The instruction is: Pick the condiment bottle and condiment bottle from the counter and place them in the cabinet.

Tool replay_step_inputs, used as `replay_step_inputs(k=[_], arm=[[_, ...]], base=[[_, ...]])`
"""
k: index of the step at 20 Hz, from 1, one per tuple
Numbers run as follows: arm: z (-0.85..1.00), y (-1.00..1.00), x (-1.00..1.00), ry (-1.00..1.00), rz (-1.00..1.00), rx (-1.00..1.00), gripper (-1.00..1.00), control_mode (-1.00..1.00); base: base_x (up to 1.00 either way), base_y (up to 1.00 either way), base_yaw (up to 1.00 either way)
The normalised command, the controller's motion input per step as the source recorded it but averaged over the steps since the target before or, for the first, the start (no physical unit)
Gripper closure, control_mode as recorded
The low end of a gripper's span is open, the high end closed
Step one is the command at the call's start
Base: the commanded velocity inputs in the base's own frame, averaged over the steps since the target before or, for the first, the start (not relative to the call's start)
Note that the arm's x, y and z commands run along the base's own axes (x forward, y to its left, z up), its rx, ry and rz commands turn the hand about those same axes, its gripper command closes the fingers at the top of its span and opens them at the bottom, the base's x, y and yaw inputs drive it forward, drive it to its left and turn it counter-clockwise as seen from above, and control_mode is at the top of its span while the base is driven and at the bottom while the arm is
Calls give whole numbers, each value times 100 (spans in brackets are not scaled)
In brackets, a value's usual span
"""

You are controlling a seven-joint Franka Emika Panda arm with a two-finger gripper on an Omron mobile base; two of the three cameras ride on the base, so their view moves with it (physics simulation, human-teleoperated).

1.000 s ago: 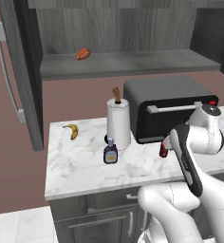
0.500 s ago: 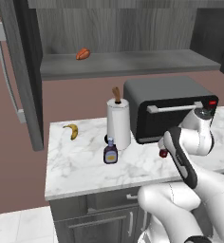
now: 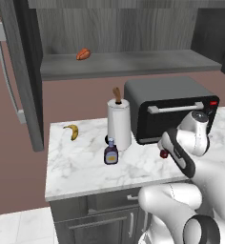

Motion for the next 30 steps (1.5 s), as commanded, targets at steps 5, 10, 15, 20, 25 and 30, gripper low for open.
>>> replay_step_inputs(k=[5, 10, 15, 20, 25, 30], arm=[[-20, -10, 32, 0, 0, 0, -100, -100], [-21, -7, 29, 0, 0, 2, -100, -100], [-22, -4, 30, 0, 0, 2, -100, -100], [-18, -1, 27, 0, 0, 2, -100, -100], [-16, 0, 22, 0, 0, 2, -100, -100], [-20, 0, 33, 0, 0, 1, 100, -100]], base=[[0, 0, 0], [0, 0, 0], [0, 0, 0], [0, 0, 0], [0, 0, 0], [0, 0, 0]])
